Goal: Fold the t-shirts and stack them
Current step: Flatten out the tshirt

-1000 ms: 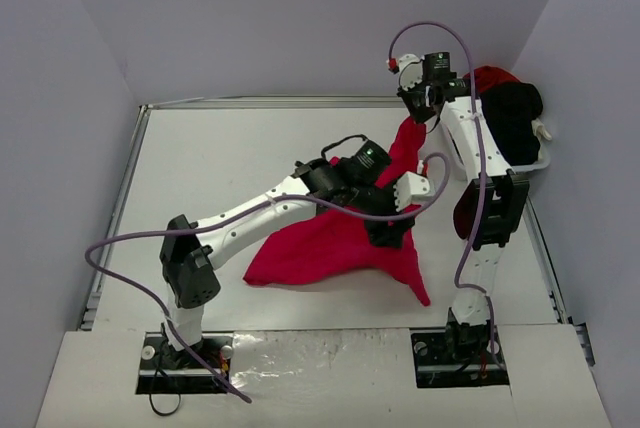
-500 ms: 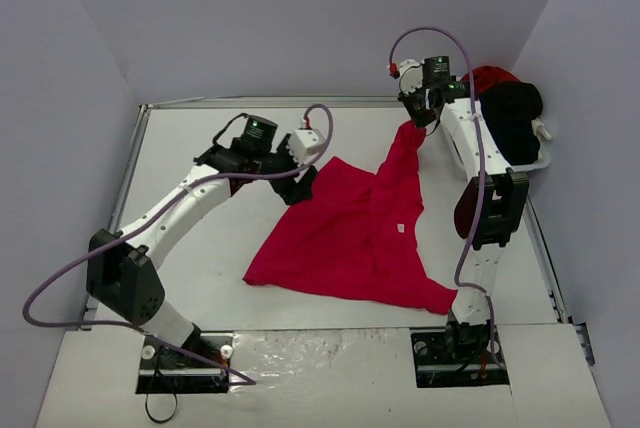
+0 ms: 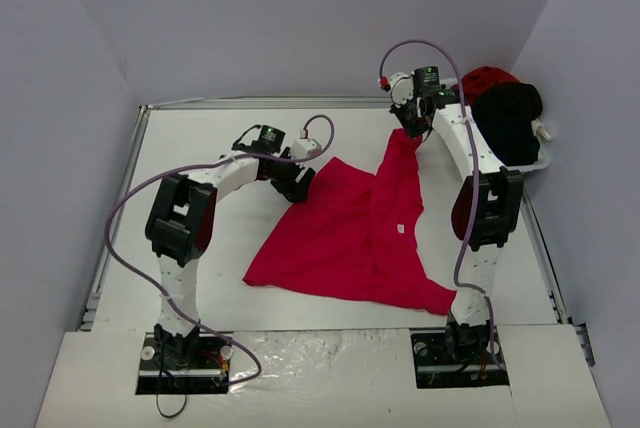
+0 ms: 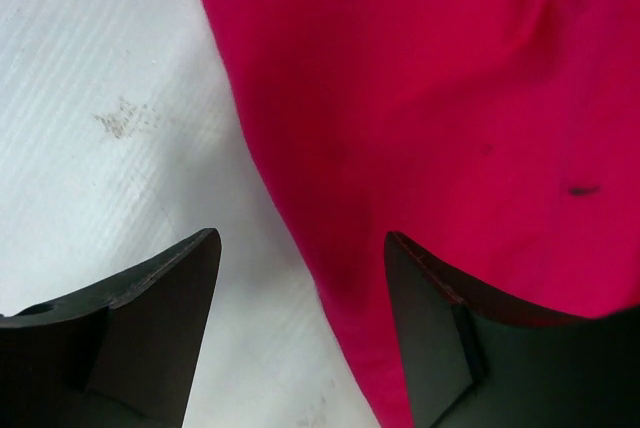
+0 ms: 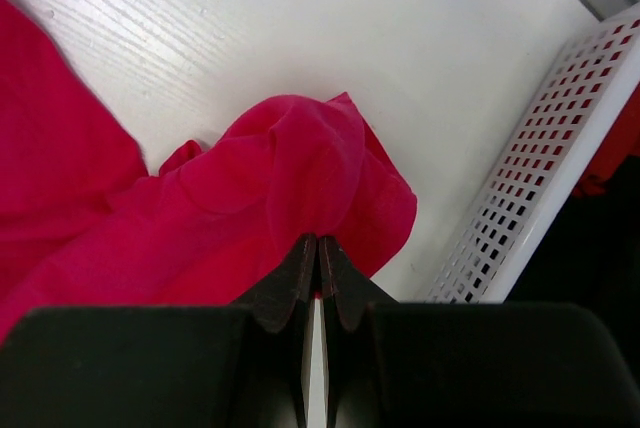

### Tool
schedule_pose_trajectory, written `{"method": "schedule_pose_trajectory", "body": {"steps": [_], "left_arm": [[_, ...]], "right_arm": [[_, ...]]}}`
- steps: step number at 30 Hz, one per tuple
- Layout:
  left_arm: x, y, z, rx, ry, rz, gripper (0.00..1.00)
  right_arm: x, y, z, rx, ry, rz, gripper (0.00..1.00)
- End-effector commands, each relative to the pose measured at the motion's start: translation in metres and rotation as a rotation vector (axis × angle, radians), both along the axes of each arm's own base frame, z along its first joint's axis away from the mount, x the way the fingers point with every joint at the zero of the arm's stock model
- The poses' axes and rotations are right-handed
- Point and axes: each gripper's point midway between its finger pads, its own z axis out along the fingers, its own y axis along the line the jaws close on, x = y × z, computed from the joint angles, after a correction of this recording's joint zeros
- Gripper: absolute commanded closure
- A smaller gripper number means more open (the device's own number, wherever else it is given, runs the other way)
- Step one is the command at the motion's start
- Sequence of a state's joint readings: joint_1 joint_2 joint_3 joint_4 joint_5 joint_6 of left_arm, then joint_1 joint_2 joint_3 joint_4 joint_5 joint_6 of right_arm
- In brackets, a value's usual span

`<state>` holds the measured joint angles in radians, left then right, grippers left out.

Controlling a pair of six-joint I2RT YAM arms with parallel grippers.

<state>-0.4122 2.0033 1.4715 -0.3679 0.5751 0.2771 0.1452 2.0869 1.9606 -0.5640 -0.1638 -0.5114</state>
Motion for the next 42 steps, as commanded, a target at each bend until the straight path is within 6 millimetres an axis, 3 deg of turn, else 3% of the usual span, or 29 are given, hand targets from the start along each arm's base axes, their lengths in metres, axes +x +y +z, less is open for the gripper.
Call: {"method": "schedule_pose_trajectory", "body": {"steps": [1,5,9,11,15,19,27,29,31,35,42], "left_arm": [[0.037,-0.006,0.029,-0.066,-0.103,0.044,0.35],[0.050,-0.001,0.018,-0.054,-0.109,0.076,0.35],[0.040,-0.011,0.014,-0.112,-0.028,0.028,0.41],[0.032,-0.016,0.013,-0.140,0.026,0.008,0.54],[0.020,-0.029,0.015,-0.232,0.147,-0.035,0.71],[0.011,-0.037,0.022,-0.293,0.207,-0.065,0.71],[0.007,-0.033,0.004,-0.236,0.237,-0.063,0.69],[0.005,-0.031,0.000,-0.218,0.234,-0.065,0.74],[0.005,-0.029,-0.002,-0.207,0.232,-0.064,0.88],[0.006,-0.027,0.000,-0.187,0.211,-0.056,0.97],[0.008,-0.024,0.005,-0.155,0.157,-0.045,0.96]], "right_arm": [[-0.004,0.000,-0.001,-0.019,0.005,0.020,1.00],[-0.006,0.001,-0.007,-0.017,0.020,0.029,1.00],[-0.008,0.002,-0.017,-0.015,0.042,0.033,1.00],[-0.007,0.002,-0.021,-0.016,0.050,0.031,1.00],[-0.007,0.002,-0.023,-0.018,0.054,0.027,1.00],[-0.010,0.000,-0.022,-0.025,0.056,0.026,1.00],[-0.016,-0.001,-0.019,-0.027,0.055,0.034,1.00],[-0.017,-0.001,-0.021,-0.029,0.060,0.036,1.00],[-0.020,-0.001,-0.022,-0.028,0.066,0.039,1.00],[-0.021,0.000,-0.024,-0.023,0.071,0.041,1.00],[-0.022,0.001,-0.021,-0.018,0.067,0.044,1.00]]}}
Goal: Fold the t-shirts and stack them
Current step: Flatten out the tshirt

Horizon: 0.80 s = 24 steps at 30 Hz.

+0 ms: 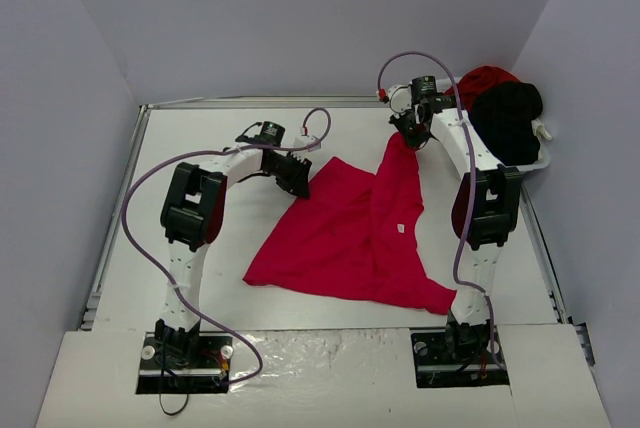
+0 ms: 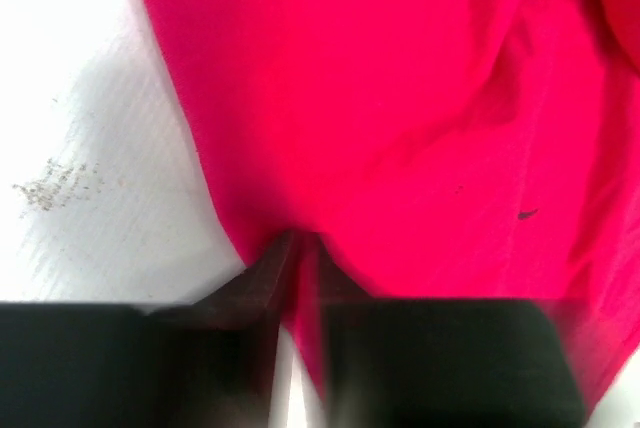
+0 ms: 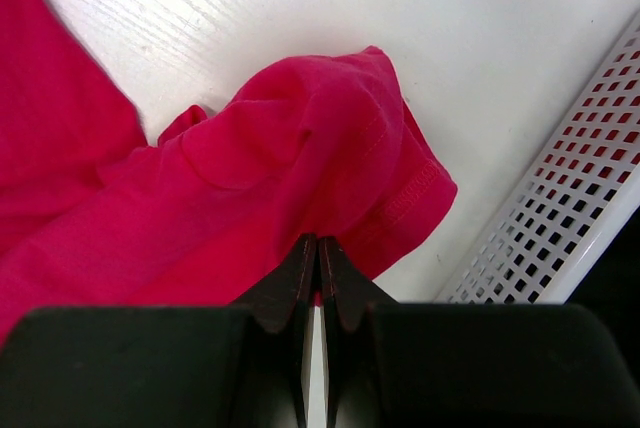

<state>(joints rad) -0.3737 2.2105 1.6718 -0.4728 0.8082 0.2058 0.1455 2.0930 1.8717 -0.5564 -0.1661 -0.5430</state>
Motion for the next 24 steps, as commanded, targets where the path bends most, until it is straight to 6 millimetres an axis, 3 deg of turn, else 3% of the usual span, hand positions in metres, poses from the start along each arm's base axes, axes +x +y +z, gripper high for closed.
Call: {"method": "schedule_pose_trajectory", "body": {"steps": [1,2,5,16,24], "left_arm": [[0.004,-0.001,0.029,-0.002,-0.091,-0.003,0.76],[0.004,-0.001,0.030,0.001,-0.097,-0.004,0.62],[0.006,-0.001,0.034,0.007,-0.121,0.006,0.53],[0.013,-0.006,0.018,0.030,-0.126,0.008,0.49],[0.027,-0.010,0.031,0.006,-0.181,0.045,0.49]], "right_arm": [[-0.006,0.003,0.015,0.010,-0.019,0.016,1.00],[-0.006,0.003,0.014,0.009,-0.018,0.016,1.00],[-0.005,0.004,0.012,0.011,-0.014,0.016,1.00],[-0.005,0.005,-0.003,0.010,0.019,0.030,1.00],[0.001,0.006,-0.012,0.009,0.030,0.027,1.00]]}}
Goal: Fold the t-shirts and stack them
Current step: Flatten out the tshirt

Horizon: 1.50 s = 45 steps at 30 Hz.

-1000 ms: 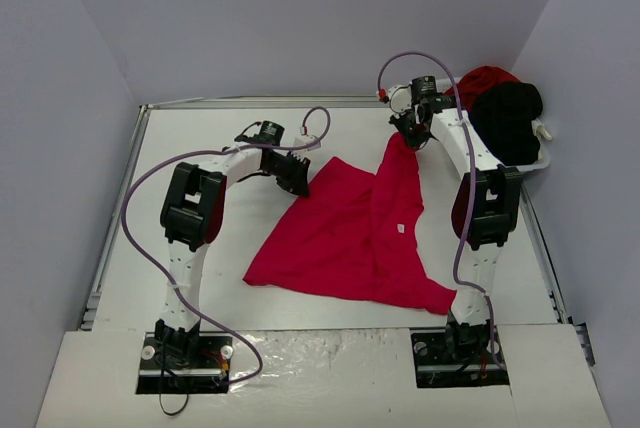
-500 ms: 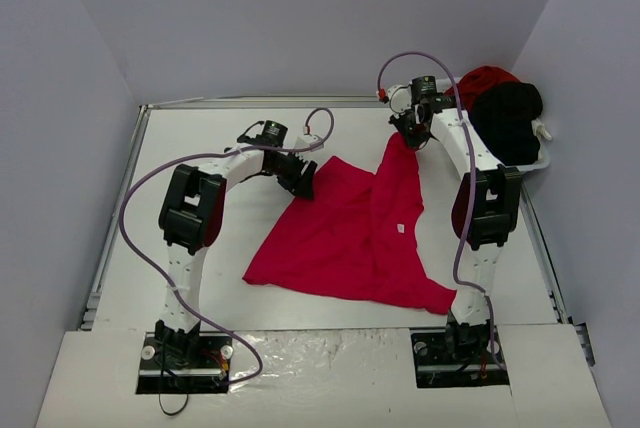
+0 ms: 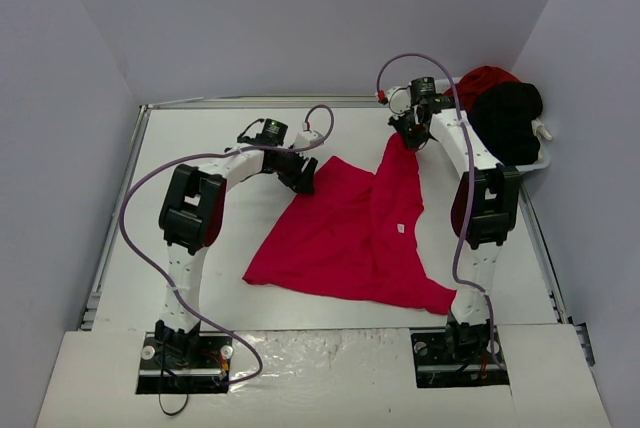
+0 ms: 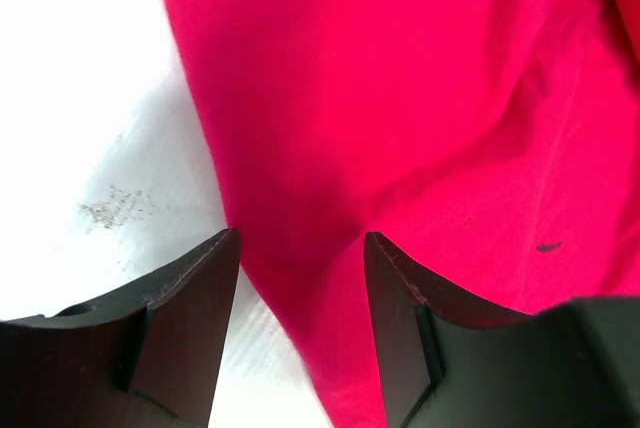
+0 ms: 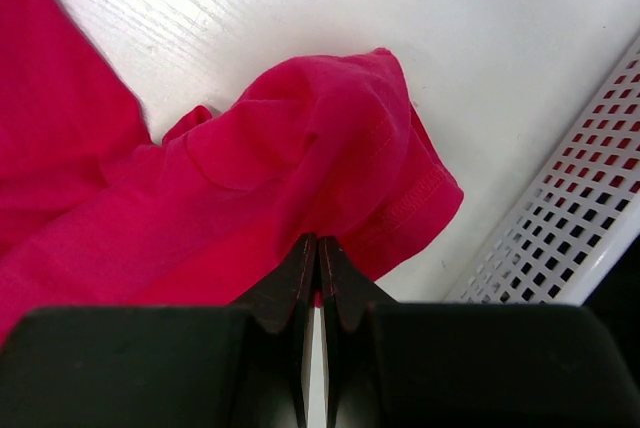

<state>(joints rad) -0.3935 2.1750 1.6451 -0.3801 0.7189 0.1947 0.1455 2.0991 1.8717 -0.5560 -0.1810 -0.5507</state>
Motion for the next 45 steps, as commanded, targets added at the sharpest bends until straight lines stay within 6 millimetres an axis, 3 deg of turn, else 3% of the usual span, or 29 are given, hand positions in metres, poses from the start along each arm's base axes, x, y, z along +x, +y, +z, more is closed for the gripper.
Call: {"method": "schedule_pose_trajectory", "body": {"steps": [1,6,17,19,20,22,23,26,30,33,35,38,39,43,45], "left_arm": [[0.011,-0.006,0.022,-0.024,-0.062,0.010,0.49],[0.010,-0.006,0.005,-0.001,-0.028,0.005,0.48],[0.014,-0.005,-0.008,0.039,-0.039,0.022,0.48],[0.009,-0.006,-0.016,0.069,-0.030,0.002,0.55],[0.006,-0.007,-0.017,0.081,-0.028,-0.009,0.75],[-0.004,-0.010,-0.023,0.104,-0.016,-0.039,0.93],[-0.007,-0.012,-0.023,0.105,-0.014,-0.047,0.97],[-0.014,-0.014,-0.018,0.100,-0.009,-0.057,0.98],[-0.004,0.001,-0.005,0.146,-0.063,0.001,0.98],[0.023,0.037,0.025,0.231,-0.158,0.145,0.98],[0.044,0.070,0.048,0.259,-0.197,0.249,0.98],[0.061,0.104,0.099,0.252,-0.280,0.359,0.98],[0.064,0.119,0.131,0.243,-0.340,0.388,0.98],[0.040,0.135,0.205,0.249,-0.497,0.354,0.98],[0.011,0.133,0.233,0.243,-0.542,0.306,0.97]], "right_arm": [[0.002,0.004,-0.010,0.000,0.025,0.013,1.00],[0.000,0.003,-0.013,-0.007,0.031,0.014,1.00],[-0.002,0.003,-0.018,-0.005,0.045,0.017,1.00],[-0.002,0.003,-0.018,-0.006,0.045,0.016,1.00],[-0.002,0.003,-0.017,-0.006,0.044,0.016,1.00],[-0.003,0.002,-0.018,-0.009,0.046,0.014,1.00],[-0.003,0.002,-0.018,-0.010,0.046,0.014,1.00],[-0.004,0.001,-0.017,-0.013,0.046,0.012,1.00],[-0.004,0.001,-0.006,-0.010,0.023,0.012,1.00],[0.001,0.001,0.010,-0.008,-0.016,0.000,1.00],[0.008,-0.002,0.031,-0.006,-0.066,-0.016,1.00],[0.015,-0.005,0.068,0.002,-0.150,-0.038,1.00],[0.015,-0.006,0.076,0.005,-0.167,-0.037,1.00],[0.006,-0.008,0.129,0.030,-0.266,-0.027,1.00],[-0.007,-0.006,0.144,0.048,-0.284,-0.009,1.00]]}}
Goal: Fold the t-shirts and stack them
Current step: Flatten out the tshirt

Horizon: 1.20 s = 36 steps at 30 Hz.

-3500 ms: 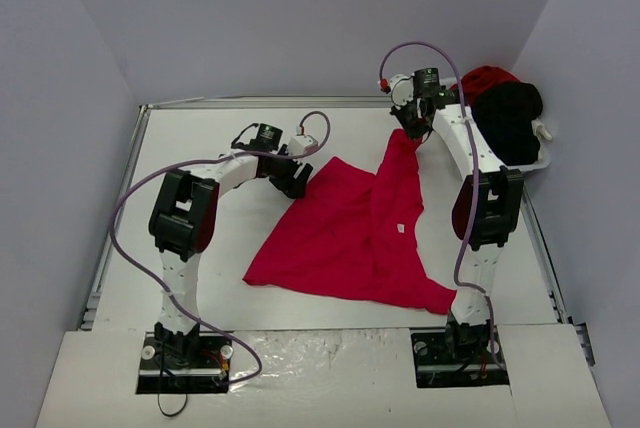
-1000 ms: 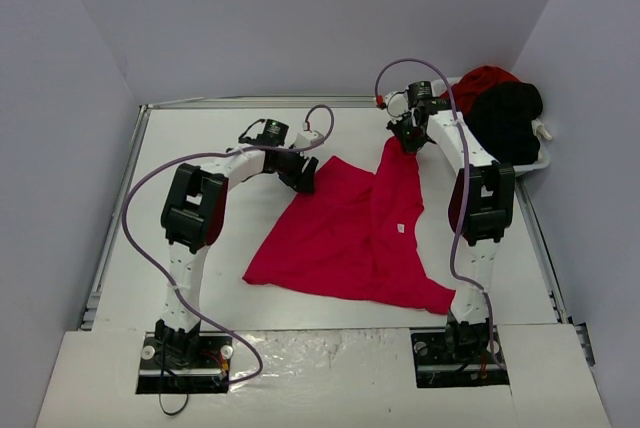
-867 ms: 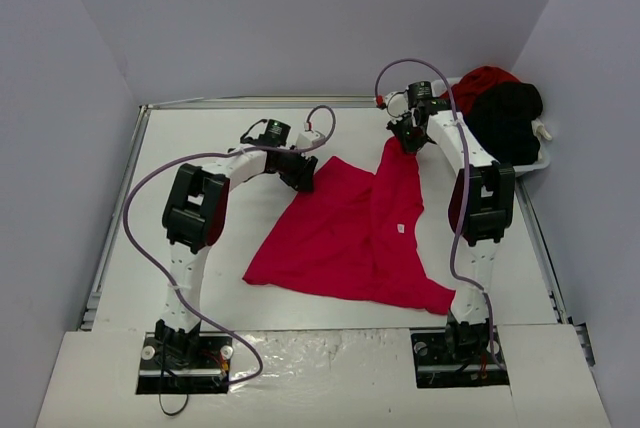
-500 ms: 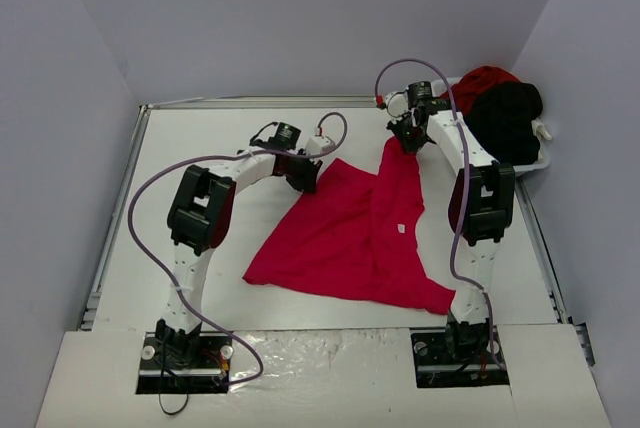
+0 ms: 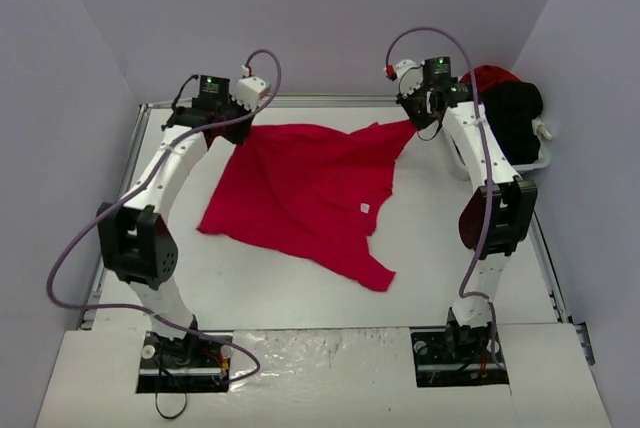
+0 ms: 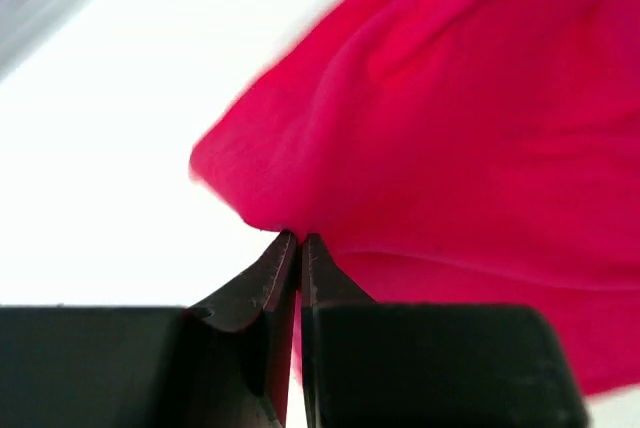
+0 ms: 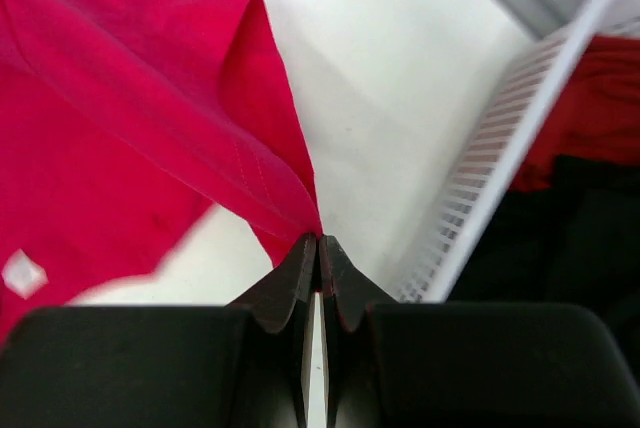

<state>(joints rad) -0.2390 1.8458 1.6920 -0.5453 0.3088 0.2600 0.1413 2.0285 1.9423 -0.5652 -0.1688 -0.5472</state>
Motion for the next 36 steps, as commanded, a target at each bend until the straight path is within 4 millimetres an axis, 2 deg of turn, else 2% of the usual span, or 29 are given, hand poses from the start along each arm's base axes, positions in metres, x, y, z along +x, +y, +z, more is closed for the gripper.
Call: {"method": "schedule_pose_trajectory", "body": {"steps": [1,4,5,6,7,8,9,10,11,12,13,14,16,19,22,28,30,36], "left_arm": [[-0.046,-0.008,0.102,0.028,-0.194,-0.112,0.98],[-0.100,-0.027,0.094,0.065,-0.155,-0.257,0.98],[-0.123,-0.031,0.092,0.091,-0.143,-0.319,0.98],[-0.138,-0.039,0.082,0.110,-0.116,-0.363,0.98],[-0.165,-0.057,0.055,0.138,-0.053,-0.447,0.98],[-0.184,-0.062,0.042,0.165,-0.014,-0.502,0.98],[-0.199,-0.069,0.027,0.188,0.031,-0.552,0.96],[-0.226,-0.087,0.011,0.212,0.072,-0.651,0.93],[-0.249,-0.085,-0.021,0.261,0.184,-0.709,0.86],[-0.268,-0.091,-0.035,0.267,0.244,-0.787,0.66],[-0.285,-0.095,-0.047,0.290,0.292,-0.850,0.61],[-0.295,-0.091,-0.066,0.323,0.366,-0.872,0.57],[-0.296,-0.090,-0.076,0.350,0.393,-0.884,0.54],[-0.271,-0.097,-0.074,0.346,0.313,-0.829,0.51],[-0.242,-0.104,-0.047,0.278,0.201,-0.758,0.47],[-0.183,-0.107,0.004,0.159,-0.042,-0.639,0.47],[-0.177,-0.108,0.013,0.124,-0.090,-0.650,0.45],[-0.164,-0.121,-0.001,0.141,-0.129,-0.723,0.43]], "right_arm": [[-0.023,-0.003,0.085,0.039,-0.148,0.015,1.00],[-0.045,-0.002,0.081,0.041,-0.120,0.042,1.00],[-0.053,-0.002,0.068,0.037,-0.087,0.047,1.00],[-0.059,-0.002,0.065,0.035,-0.075,0.051,1.00],[-0.066,-0.002,0.065,0.035,-0.072,0.058,1.00],[-0.071,-0.003,0.060,0.027,-0.060,0.065,1.00],[-0.079,-0.004,0.046,0.022,-0.024,0.065,1.00],[-0.084,-0.005,0.044,0.021,-0.018,0.067,1.00],[-0.088,-0.006,0.039,0.018,-0.005,0.069,1.00],[-0.094,-0.006,0.031,0.015,0.018,0.069,1.00],[-0.096,-0.007,0.027,0.014,0.027,0.069,1.00],[-0.098,-0.007,0.024,0.014,0.035,0.067,1.00],[-0.102,-0.007,0.017,0.017,0.054,0.063,1.00],[-0.106,-0.007,0.014,0.019,0.066,0.062,1.00],[-0.107,-0.007,0.012,0.020,0.070,0.057,1.00],[-0.108,-0.008,0.008,0.028,0.082,0.055,1.00],[-0.110,-0.005,0.003,0.041,0.096,0.060,1.00],[-0.110,-0.003,-0.011,0.062,0.127,0.057,1.00]]}}
